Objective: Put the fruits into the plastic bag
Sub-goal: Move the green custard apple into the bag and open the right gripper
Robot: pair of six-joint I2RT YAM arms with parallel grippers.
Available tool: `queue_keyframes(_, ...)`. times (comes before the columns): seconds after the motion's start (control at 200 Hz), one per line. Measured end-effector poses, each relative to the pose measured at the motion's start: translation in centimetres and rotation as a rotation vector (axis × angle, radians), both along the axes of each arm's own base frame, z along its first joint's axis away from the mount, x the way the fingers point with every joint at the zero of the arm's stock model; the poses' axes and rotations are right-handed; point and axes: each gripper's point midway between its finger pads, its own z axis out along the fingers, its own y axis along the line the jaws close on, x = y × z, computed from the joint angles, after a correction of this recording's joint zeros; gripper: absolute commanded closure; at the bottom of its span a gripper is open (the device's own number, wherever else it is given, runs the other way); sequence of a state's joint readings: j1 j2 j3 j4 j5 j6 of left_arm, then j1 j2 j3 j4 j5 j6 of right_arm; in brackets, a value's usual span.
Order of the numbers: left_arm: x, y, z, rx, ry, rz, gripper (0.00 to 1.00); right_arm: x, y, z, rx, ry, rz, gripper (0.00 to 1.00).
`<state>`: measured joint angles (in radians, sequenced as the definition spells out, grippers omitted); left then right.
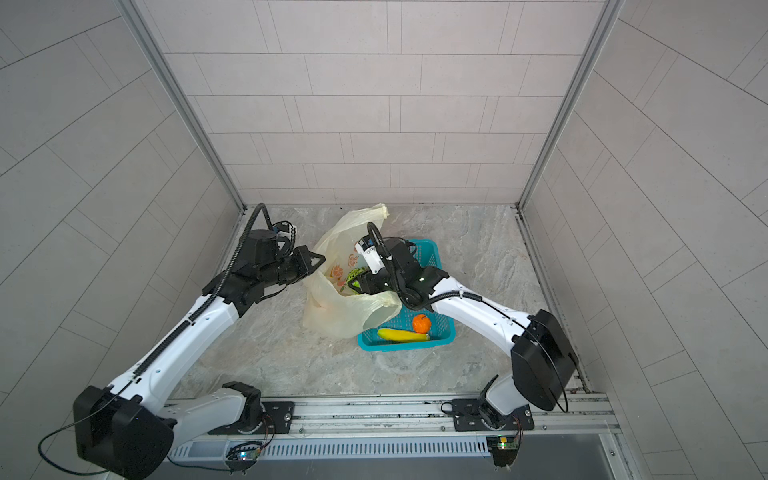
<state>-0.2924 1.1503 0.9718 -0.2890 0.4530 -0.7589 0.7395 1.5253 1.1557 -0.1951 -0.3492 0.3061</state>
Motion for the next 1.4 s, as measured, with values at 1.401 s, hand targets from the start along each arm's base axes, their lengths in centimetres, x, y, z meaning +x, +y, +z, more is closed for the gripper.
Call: queue_keyframes(1.401,-0.6,-0.1,-0.3,-0.008,0.003,-0.011,1.00,-2.2,4.6,-7.5,-0.256,0.148,0.199,0.27)
